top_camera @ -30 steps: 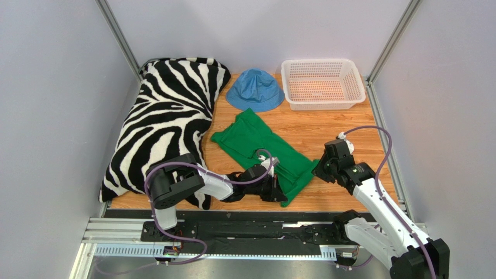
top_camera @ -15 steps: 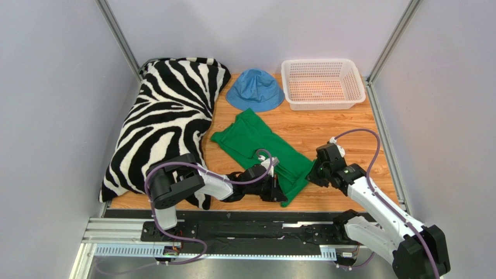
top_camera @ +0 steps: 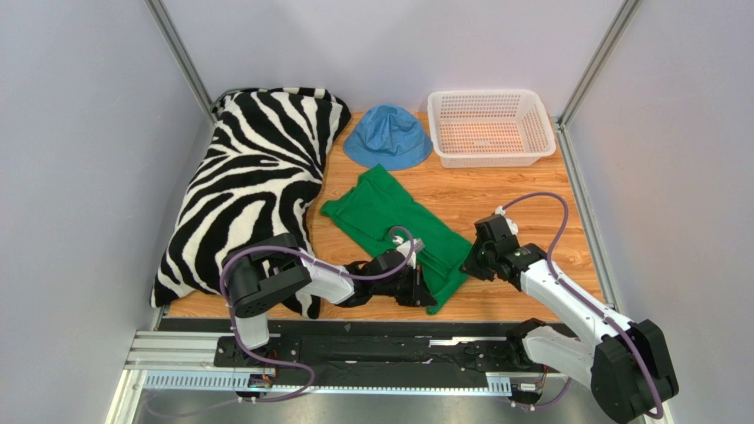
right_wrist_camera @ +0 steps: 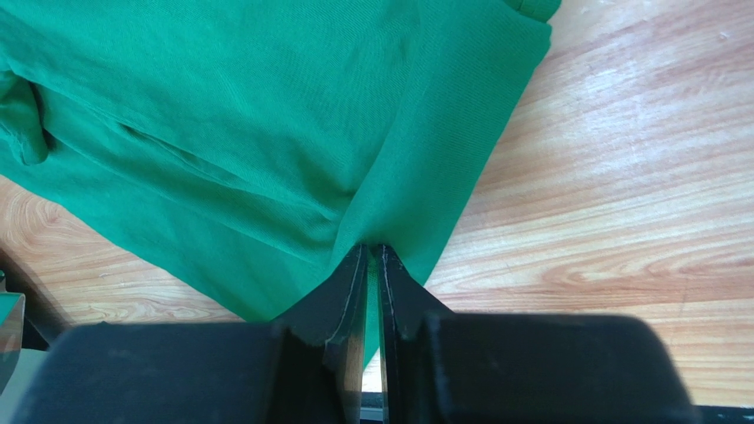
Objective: Roll the t-shirts
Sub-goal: Roll the arm.
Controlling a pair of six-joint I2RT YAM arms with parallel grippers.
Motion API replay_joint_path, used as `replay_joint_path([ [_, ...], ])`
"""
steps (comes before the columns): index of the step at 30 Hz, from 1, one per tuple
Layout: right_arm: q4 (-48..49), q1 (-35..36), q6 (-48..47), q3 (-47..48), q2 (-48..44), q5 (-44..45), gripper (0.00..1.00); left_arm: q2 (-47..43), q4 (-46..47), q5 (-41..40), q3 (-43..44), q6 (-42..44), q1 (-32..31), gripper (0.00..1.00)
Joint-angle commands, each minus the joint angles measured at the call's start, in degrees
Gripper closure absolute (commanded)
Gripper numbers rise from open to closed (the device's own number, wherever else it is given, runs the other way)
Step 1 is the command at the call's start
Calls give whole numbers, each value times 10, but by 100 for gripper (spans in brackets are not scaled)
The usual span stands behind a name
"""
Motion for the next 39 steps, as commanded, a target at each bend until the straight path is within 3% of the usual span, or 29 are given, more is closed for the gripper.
replay_joint_path([
  [1,38,4,8,2,15,0,88,16,-28,13,-9,13,-4,100],
  [7,46,5,5,9,36,1,88,7,-36,16,-7,25,-4,97],
  [14,51,7,5,16,57,1,89,-25,-66,8,-2,50,-4,75],
  [20,47,7,3,25,69,3,89,-56,-98,-1,3,75,-4,64],
  [39,16,10,-12,65,112,8,91,-150,-271,-76,71,200,-8,59],
])
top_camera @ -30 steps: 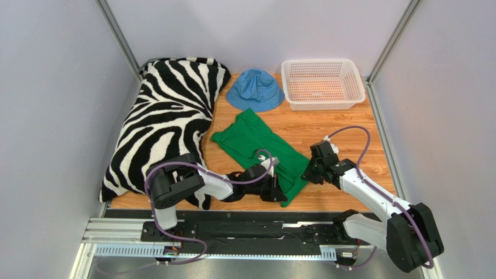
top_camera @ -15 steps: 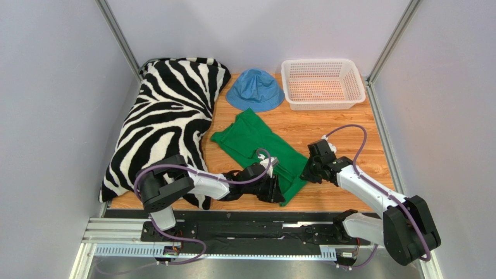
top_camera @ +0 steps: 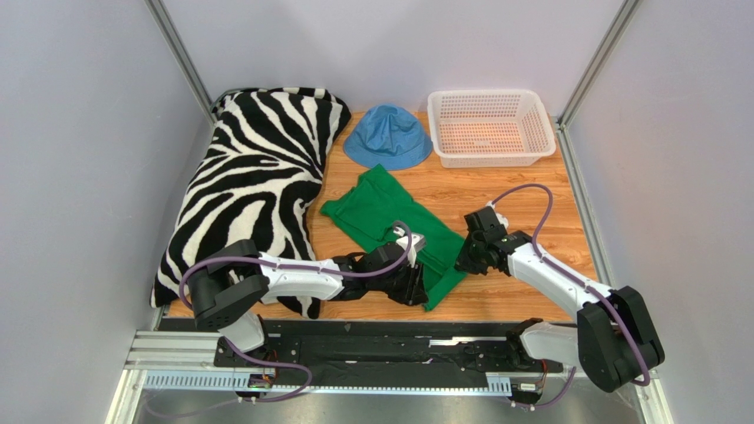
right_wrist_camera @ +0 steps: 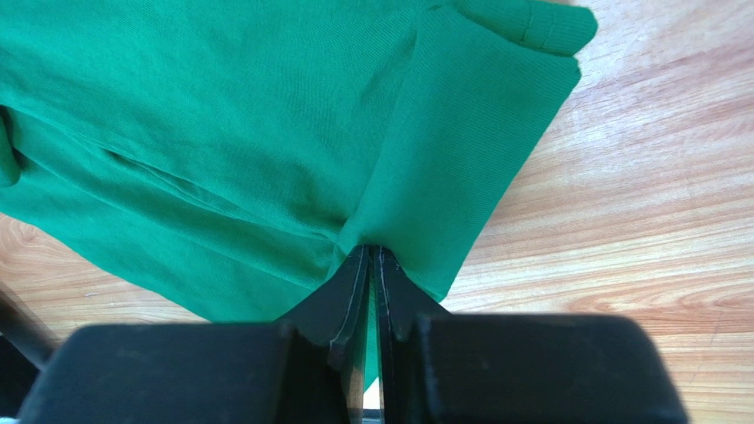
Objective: Roll the t-shirts
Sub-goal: Roll the arm.
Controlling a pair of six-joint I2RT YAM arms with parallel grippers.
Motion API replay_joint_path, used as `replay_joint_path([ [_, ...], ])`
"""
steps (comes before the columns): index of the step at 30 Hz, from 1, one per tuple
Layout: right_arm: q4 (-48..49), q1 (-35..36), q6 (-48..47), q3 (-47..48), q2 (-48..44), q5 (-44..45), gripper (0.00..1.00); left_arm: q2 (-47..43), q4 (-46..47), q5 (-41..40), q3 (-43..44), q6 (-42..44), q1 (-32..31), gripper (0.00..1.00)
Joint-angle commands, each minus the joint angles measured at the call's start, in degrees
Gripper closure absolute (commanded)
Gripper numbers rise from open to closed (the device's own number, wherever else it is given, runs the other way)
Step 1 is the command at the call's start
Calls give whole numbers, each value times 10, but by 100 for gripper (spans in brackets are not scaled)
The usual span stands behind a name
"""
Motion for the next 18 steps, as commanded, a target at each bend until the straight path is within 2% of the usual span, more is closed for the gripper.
replay_joint_path([
  [1,-7,4,-10,27,14,12,91,-38,-51,-31,34,53,-1,58],
  [7,-16,9,-12,32,20,16,91,-33,-81,-56,83,89,-1,56],
  [18,-23,11,-16,30,20,19,92,91,-82,-52,190,84,4,57],
])
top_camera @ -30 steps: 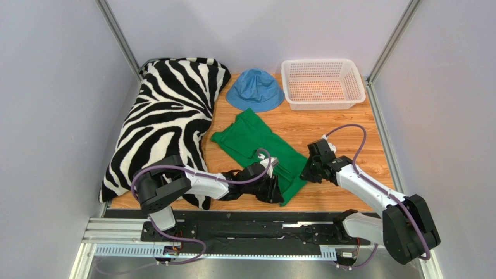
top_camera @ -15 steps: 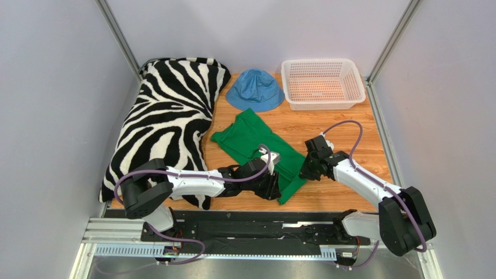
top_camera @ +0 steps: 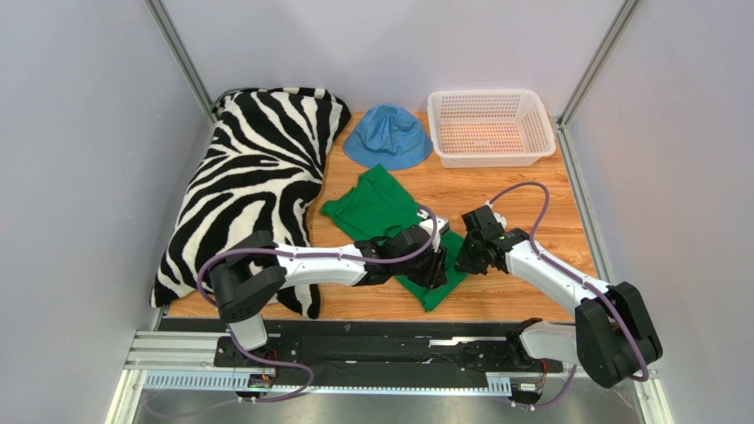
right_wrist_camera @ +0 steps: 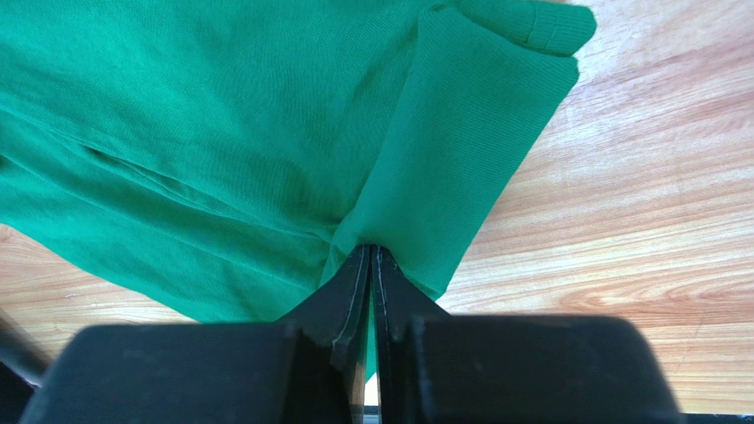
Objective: Roll the t-shirts
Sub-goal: Roll the arm.
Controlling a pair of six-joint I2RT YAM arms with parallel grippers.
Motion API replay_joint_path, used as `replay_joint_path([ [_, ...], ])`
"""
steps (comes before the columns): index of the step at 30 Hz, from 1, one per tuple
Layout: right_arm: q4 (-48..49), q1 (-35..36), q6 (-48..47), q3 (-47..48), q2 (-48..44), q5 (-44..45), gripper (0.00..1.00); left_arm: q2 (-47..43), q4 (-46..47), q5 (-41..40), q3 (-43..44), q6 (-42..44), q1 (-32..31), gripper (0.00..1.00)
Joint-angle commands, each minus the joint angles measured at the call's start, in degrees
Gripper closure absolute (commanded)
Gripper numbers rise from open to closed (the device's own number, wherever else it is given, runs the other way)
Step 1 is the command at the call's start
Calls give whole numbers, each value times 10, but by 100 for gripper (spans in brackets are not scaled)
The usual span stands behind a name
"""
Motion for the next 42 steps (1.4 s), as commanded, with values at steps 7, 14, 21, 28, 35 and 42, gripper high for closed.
replay_joint_path([
  [7,-6,4,-8,19,5,10,92,61,-4,-18,49,0,4,58],
  [14,-6,5,-8,22,5,10,92,70,9,-9,43,-13,3,71],
  [21,-11,6,-9,32,8,15,92,75,20,4,24,-28,4,97],
  [28,-10,9,-23,58,19,17,80,84,2,-19,12,-50,4,100],
  [35,-35,8,-42,88,-13,51,70,94,-40,-48,19,-72,3,100],
  [42,-57,7,-24,50,-88,96,60,100,-66,-57,30,-73,4,100],
])
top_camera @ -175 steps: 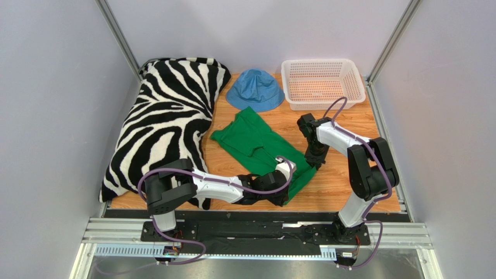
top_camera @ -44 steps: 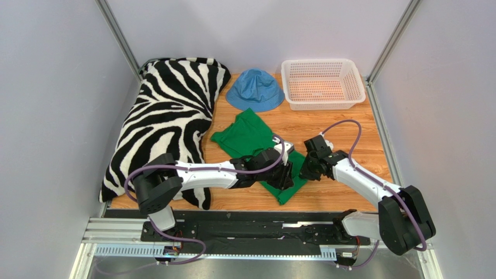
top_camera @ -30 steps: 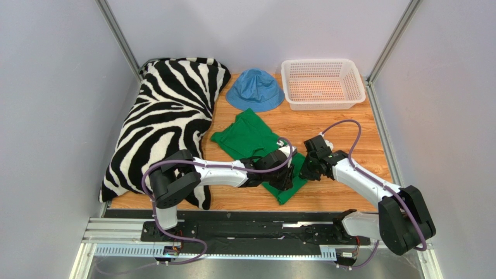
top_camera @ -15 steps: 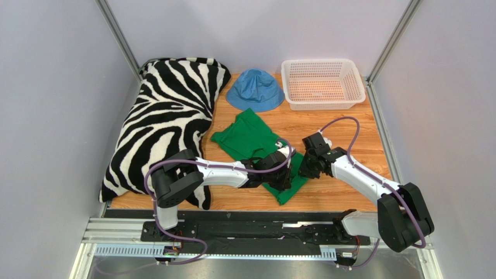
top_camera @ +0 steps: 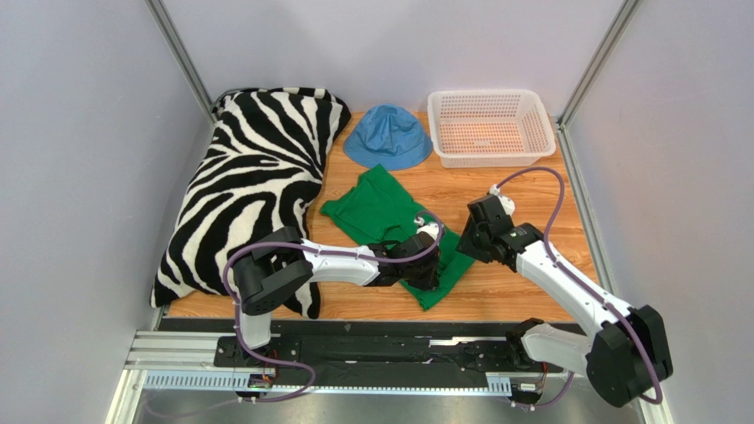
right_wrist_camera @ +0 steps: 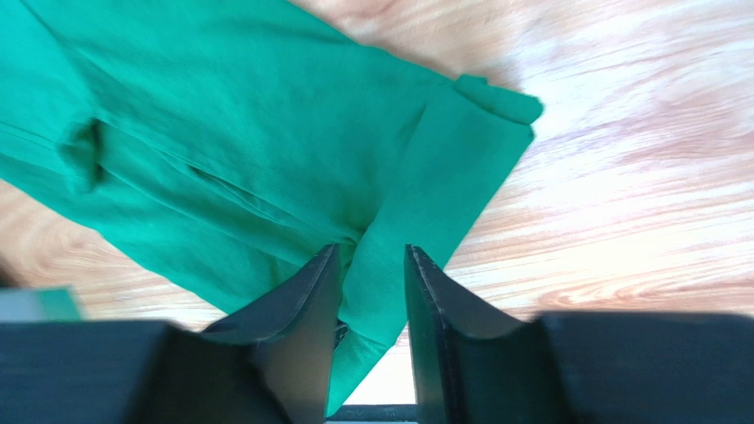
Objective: Roll the t-shirts
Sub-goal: Roll the arm.
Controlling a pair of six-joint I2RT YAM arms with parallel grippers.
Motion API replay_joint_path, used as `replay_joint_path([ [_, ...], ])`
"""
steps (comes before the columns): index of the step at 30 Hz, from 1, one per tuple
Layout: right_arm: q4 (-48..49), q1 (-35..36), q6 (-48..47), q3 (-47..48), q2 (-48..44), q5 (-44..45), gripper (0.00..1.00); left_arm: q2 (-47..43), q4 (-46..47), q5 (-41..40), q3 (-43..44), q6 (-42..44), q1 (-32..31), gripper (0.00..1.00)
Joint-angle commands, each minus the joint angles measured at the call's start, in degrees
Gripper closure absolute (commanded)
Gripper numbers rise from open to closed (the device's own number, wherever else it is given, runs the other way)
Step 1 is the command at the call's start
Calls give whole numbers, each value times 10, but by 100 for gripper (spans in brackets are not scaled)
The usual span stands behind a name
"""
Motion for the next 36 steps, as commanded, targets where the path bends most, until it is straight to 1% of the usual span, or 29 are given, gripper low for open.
replay_joint_path([
  [1,-7,3,10,-22,-52,43,58,16,-49,-20,12,-3,1,100],
  [3,14,1,19,-48,-72,36,50,16,-50,-21,11,-3,1,100],
  [6,35,1,32,-75,-87,25,46,16,-56,-23,16,0,2,100],
  [10,61,2,49,-105,-97,26,44,17,-62,-23,20,3,2,100],
  [17,144,0,80,-153,-116,43,41,21,-63,-20,22,7,3,100],
  [21,170,-6,93,-172,-117,64,41,21,-64,-18,22,9,3,100],
  [26,209,-14,100,-182,-92,75,43,21,-63,-16,23,12,4,100],
  [34,215,-16,98,-165,-32,89,44,21,-58,-12,24,17,4,100],
  [36,208,-15,95,-152,-10,94,50,19,-57,-10,23,22,4,100],
])
